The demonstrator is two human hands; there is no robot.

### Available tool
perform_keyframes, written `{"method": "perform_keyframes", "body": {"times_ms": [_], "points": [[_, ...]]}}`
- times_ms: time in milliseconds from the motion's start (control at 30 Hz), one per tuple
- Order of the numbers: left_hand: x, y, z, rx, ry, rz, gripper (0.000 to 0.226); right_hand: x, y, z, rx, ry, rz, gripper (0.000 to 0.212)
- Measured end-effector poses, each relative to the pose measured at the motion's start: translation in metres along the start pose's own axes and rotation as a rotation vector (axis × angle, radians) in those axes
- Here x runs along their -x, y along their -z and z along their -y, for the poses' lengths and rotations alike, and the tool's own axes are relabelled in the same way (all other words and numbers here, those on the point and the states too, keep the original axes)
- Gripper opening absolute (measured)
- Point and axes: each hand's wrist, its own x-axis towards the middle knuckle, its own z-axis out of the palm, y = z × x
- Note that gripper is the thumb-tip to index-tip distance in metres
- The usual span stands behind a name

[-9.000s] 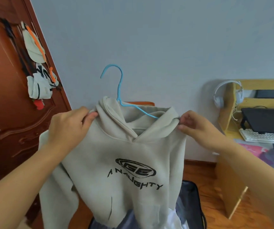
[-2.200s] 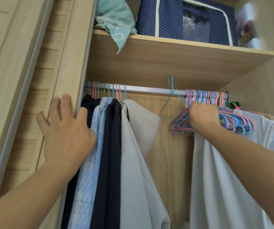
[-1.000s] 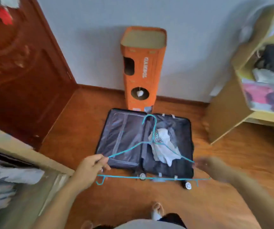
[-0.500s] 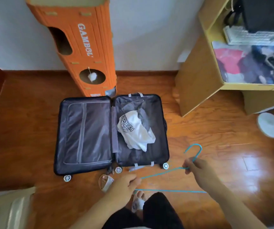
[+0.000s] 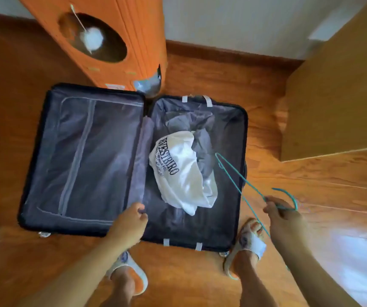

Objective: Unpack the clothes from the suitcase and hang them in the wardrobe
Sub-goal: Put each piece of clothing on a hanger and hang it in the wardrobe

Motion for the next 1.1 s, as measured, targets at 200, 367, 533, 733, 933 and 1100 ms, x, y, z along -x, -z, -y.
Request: {"method": "perform_keyframes", "body": {"times_ms": [200, 367, 533, 733, 933, 1100], "points": [[-0.203, -0.077, -0.08, -0.316, -0.163, -0.384, 0.081, -0.148, -0.061, -0.058, -0.034, 0.02, 0.035, 0.024], [-0.311, -0.058, -0.13, -0.573, -0.269, -0.445, 0.062, -0.17, -0.069, -0.089, -0.079, -0.022, 0.061, 0.024], [-0.237, -0.054, -0.11, -0.481, -0.238, -0.199, 0.031, -0.115, -0.053, -0.091, -0.129, -0.162, 0.057, 0.02], [-0.024, -0.004, -0.061, 0.25, -0.416, -0.45, 0.041, 0.01, -0.001, -0.031, -0.102, -0.199, 0.014, 0.026], [0.197, 0.173, -0.089, 0.67, -0.573, -0.368, 0.061, 0.175, 0.092, 0.06, -0.19, -0.037, -0.12, 0.033], [0.36, 0.293, -0.117, 0.592, -0.852, -0.366, 0.048, 0.266, 0.182, 0.141, -0.318, 0.256, -0.108, 0.033]]}}
